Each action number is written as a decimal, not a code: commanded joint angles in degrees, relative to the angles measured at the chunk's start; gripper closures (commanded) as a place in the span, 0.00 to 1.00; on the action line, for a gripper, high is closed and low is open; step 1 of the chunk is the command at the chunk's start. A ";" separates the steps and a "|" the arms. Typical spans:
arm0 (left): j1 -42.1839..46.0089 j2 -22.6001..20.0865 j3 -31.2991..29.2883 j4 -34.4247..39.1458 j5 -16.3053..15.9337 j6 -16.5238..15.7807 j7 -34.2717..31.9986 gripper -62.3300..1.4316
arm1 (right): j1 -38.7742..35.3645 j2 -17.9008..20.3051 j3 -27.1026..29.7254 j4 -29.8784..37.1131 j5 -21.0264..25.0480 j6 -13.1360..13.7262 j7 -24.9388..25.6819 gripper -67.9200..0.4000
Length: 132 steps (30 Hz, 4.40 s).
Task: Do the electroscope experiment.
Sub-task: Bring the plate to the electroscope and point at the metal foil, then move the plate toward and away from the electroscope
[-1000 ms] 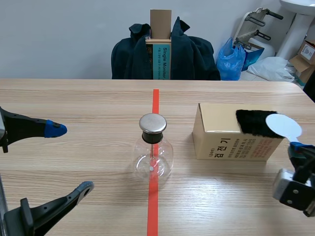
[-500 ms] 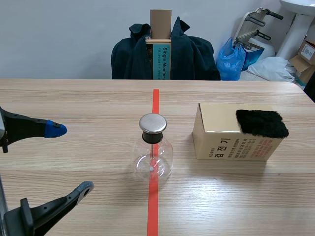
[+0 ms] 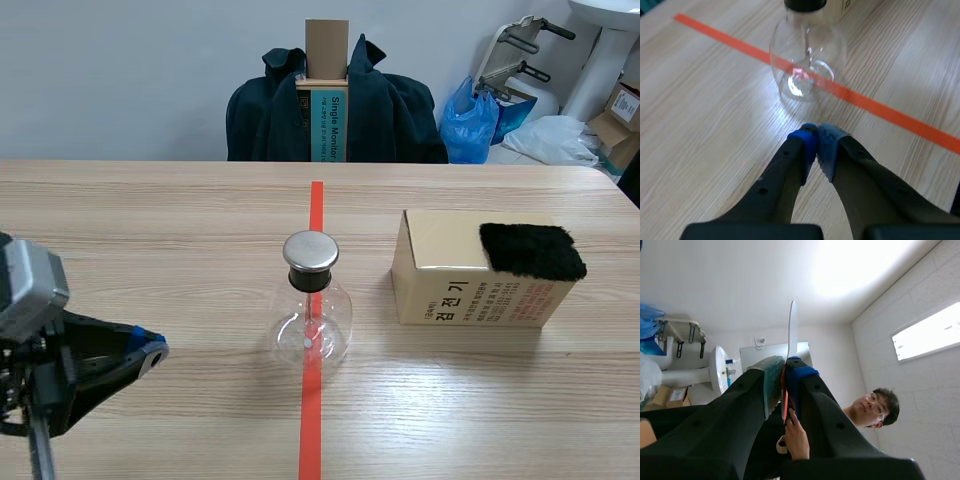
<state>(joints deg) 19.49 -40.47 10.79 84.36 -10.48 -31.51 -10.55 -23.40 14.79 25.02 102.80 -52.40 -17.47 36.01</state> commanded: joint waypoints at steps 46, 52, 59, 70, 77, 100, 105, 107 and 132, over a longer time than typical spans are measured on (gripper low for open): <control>-26.29 13.46 18.99 -30.80 4.35 2.05 -11.54 0.95 | 9.46 -0.24 -35.58 -22.51 -12.61 -12.20 3.61 0.98; -26.16 13.62 18.99 -30.80 4.37 2.27 -11.52 0.95 | 10.40 -0.72 -35.58 -25.94 -13.00 -12.83 4.44 0.98; -26.14 14.10 18.99 -30.80 4.37 2.40 -11.54 0.95 | 10.56 -0.72 -35.58 -26.91 -13.00 -13.22 6.93 0.98; -26.14 14.10 18.99 -30.80 4.37 2.40 -11.54 0.95 | 10.54 -0.70 -35.58 -26.91 -13.03 -14.93 15.80 0.98; -26.14 14.10 18.99 -30.80 4.37 2.40 -11.54 0.95 | 10.54 -0.70 -35.58 -26.91 -13.03 -14.93 21.35 0.98; -26.14 14.10 18.99 -30.80 4.37 2.43 -11.54 0.95 | 10.54 -0.70 -35.58 -26.91 -13.49 -14.62 20.63 0.98; -26.14 14.10 18.99 -30.80 4.37 2.43 -11.54 0.95 | 10.54 -0.68 -35.58 -26.91 -13.46 -14.43 14.27 0.98; -26.14 14.10 18.99 -30.80 4.37 2.43 -11.54 0.95 | 10.54 -0.68 -35.58 -26.91 -13.46 -14.43 11.37 0.98; -26.14 14.10 18.99 -30.80 4.37 2.43 -11.54 0.95 | 10.56 -0.70 -35.58 -26.91 -13.44 -14.27 2.86 0.98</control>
<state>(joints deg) -6.48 -26.81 30.35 52.38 -5.58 -29.12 -21.17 -13.87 13.80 -10.96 75.11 -66.48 -31.09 38.26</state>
